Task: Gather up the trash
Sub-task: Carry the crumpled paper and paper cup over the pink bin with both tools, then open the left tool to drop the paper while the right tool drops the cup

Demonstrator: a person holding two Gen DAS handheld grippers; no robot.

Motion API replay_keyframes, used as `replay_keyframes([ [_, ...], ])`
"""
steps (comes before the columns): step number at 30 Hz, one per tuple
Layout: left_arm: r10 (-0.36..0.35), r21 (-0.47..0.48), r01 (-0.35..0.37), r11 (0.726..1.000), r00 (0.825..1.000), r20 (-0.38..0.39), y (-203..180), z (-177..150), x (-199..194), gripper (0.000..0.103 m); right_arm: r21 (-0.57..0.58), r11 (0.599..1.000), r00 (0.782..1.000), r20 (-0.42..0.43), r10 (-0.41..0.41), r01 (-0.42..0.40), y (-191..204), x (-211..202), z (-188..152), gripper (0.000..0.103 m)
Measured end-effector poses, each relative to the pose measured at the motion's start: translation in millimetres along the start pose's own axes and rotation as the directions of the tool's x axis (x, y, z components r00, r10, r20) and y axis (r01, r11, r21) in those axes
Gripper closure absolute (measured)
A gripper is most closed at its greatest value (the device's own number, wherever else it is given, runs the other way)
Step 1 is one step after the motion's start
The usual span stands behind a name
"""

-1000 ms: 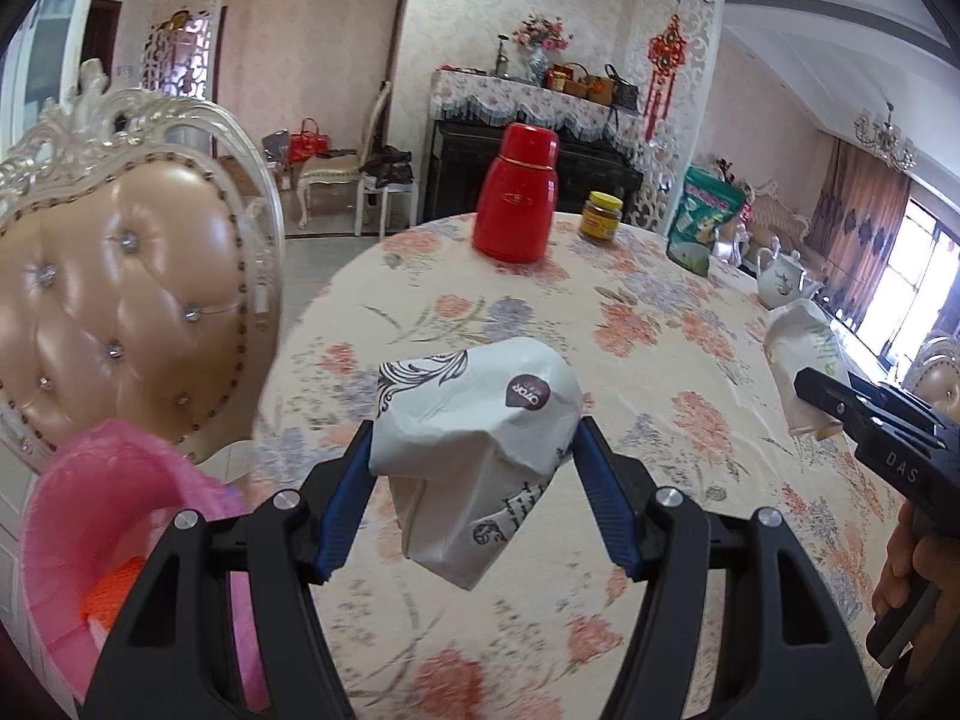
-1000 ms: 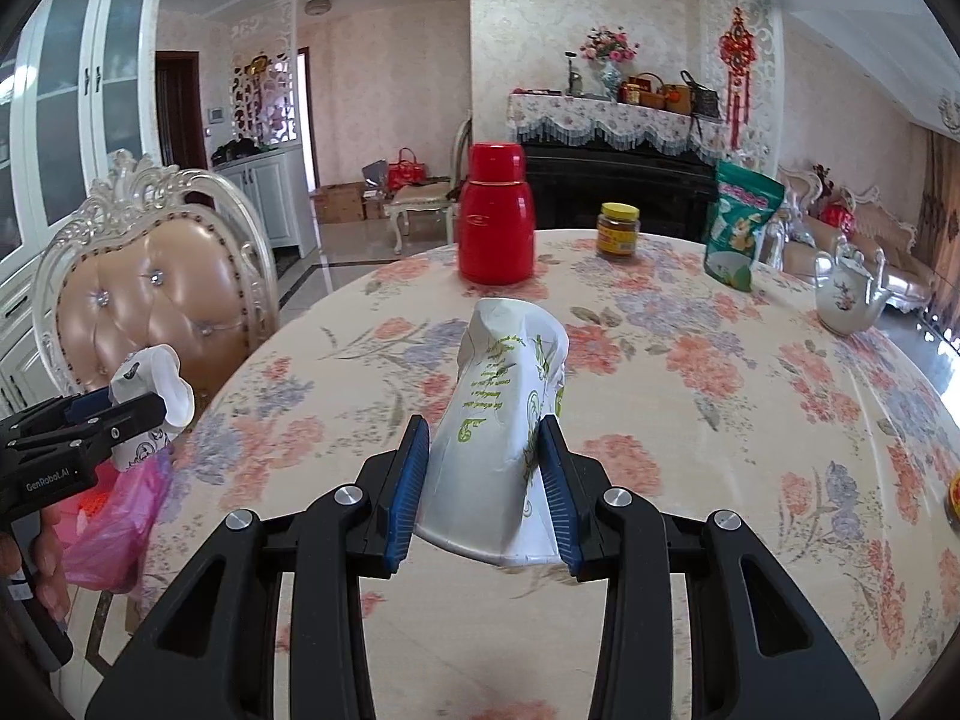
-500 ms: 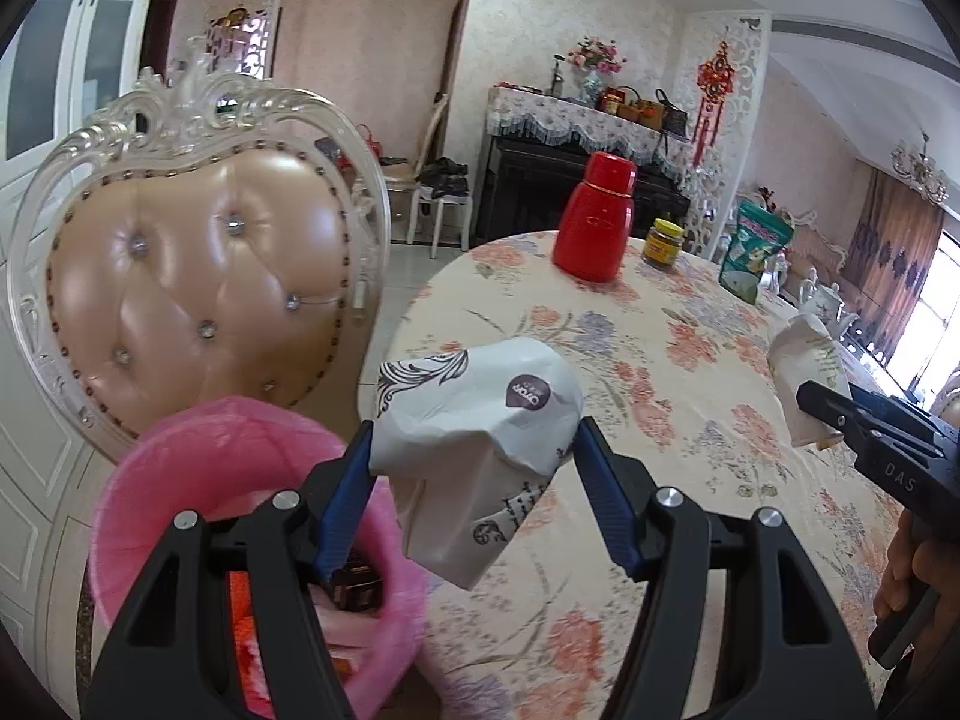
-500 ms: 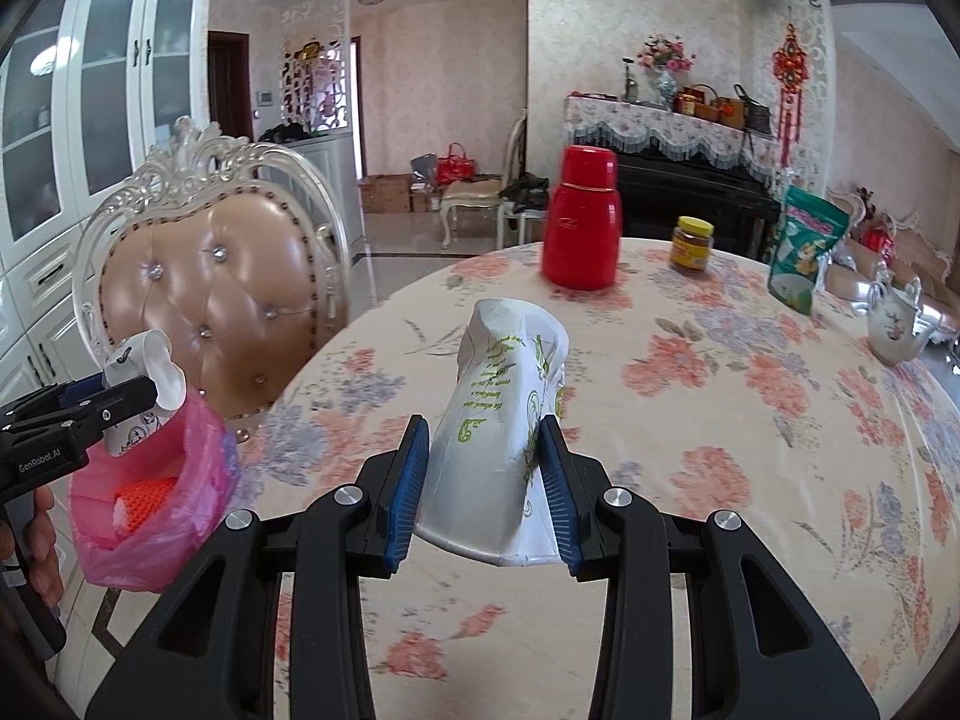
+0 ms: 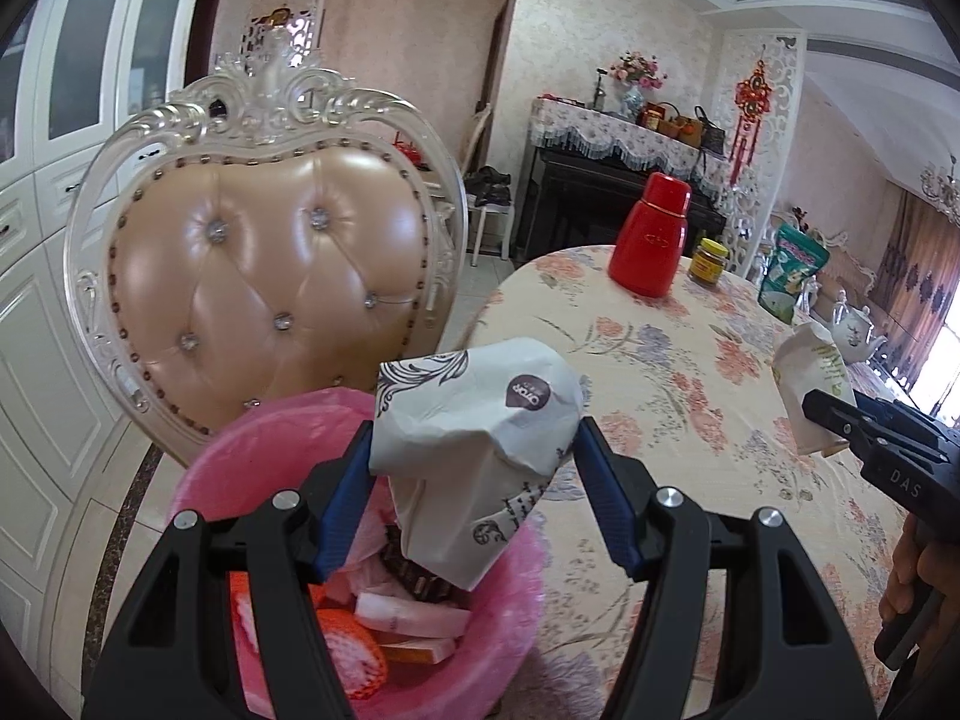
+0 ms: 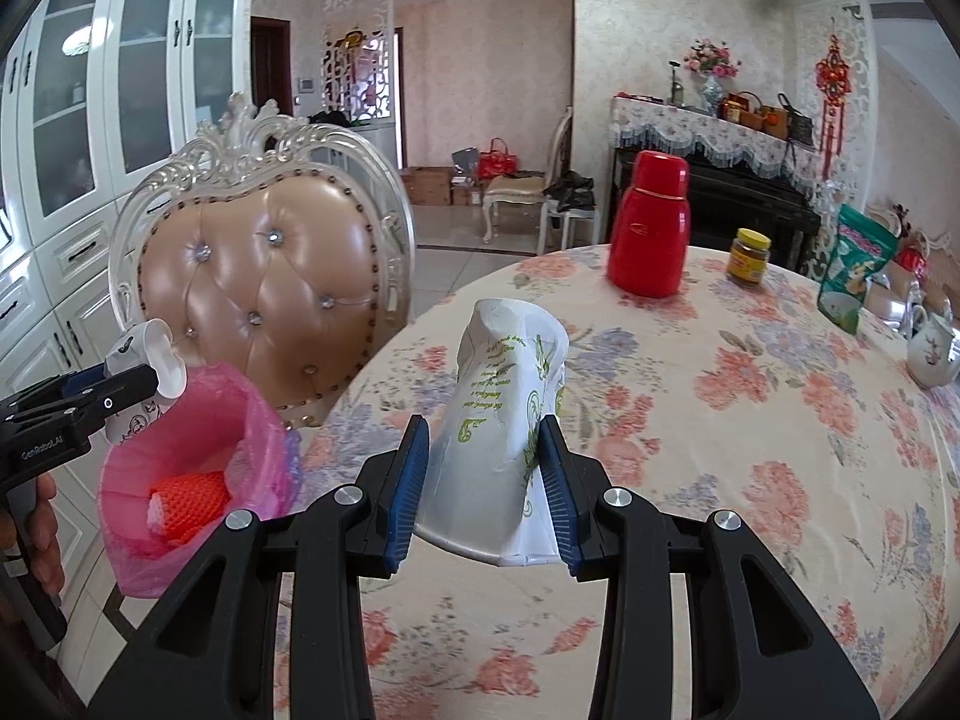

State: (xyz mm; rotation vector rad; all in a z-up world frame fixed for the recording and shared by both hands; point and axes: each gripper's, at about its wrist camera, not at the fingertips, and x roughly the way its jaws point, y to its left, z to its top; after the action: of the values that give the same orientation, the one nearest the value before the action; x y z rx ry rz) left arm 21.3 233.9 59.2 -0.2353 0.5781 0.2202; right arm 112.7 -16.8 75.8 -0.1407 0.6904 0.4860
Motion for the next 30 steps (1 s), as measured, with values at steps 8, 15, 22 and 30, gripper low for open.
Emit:
replay_keyframes([
  [8,0.036,-0.019,-0.036,0.999,0.999,-0.002,28,-2,-6,0.039,-0.035,0.998,0.999,-0.01,0.052,-0.052,36,11,4,0.066],
  [15,0.061,-0.04,-0.061,0.997,0.998,-0.007,50,-3,-8,0.039,-0.067,0.993,0.995,-0.021,0.095,-0.096,68,19,7,0.066],
  [22,0.085,-0.063,-0.085,0.994,0.996,-0.009,68,-6,-11,0.039,-0.095,0.984,0.988,-0.041,0.146,-0.15,101,30,7,0.066],
  [30,0.107,-0.1,-0.108,0.989,0.994,-0.016,92,-8,-11,0.038,-0.122,0.972,0.979,-0.073,0.191,-0.199,134,44,7,0.066],
])
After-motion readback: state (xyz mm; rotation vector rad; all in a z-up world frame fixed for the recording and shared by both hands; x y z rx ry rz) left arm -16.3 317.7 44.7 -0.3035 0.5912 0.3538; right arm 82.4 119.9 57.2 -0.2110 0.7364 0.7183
